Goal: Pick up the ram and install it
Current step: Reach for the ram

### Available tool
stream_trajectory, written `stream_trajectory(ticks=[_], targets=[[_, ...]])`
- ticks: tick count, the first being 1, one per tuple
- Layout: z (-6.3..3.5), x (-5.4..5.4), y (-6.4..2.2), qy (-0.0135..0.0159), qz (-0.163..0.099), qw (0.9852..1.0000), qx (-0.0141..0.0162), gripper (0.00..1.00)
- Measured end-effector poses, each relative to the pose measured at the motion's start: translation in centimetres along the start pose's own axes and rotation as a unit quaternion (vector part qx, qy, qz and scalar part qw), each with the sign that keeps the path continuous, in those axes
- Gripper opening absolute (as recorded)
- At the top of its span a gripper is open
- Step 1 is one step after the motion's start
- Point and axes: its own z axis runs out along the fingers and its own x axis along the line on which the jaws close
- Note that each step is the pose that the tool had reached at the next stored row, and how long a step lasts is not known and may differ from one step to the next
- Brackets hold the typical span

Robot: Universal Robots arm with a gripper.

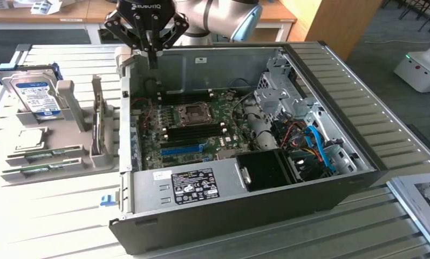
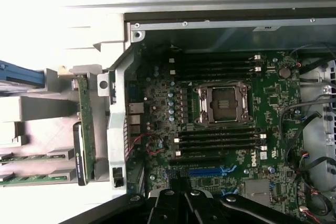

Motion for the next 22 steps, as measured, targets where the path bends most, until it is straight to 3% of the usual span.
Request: stream_trajectory(ticks=[22], targets=[[-0.08,2.9,-0.22,0.0000,0.000,1.0000,0.0000,0.10]])
